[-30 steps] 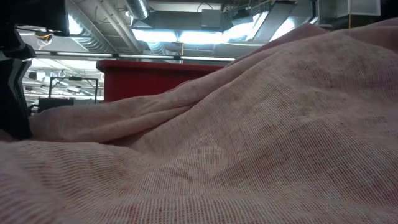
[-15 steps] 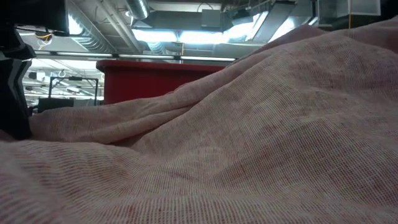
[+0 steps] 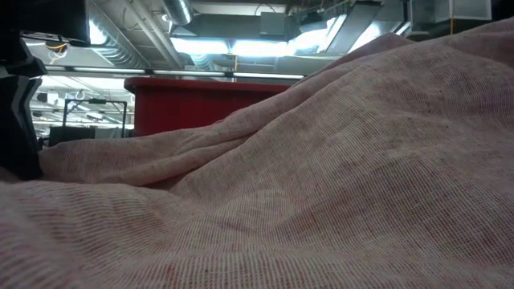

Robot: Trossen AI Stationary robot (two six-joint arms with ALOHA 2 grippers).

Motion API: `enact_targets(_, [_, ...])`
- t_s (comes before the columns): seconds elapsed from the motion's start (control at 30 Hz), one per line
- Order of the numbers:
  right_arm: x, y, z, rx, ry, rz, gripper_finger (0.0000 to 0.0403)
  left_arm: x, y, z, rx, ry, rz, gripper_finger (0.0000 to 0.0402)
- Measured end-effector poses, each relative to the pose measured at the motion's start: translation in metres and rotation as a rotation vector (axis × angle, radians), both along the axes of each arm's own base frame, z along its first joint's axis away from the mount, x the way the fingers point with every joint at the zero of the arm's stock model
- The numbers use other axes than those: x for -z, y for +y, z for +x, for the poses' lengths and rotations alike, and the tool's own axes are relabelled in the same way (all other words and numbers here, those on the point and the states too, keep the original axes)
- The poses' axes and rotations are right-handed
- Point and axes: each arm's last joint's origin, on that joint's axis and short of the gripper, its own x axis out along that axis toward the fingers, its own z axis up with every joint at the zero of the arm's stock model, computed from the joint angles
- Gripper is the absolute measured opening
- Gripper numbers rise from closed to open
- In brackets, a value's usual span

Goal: Fold laundry
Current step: Fold the pink shirt

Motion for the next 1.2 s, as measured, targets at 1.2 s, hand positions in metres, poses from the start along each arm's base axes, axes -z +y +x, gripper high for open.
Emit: enact_targets(1.2, [0.064, -0.076, 0.055, -0.009, 0.212, 0.149, 0.0144, 0.000, -0.001, 0.001, 0.000, -0.007, -0.006, 0.0014])
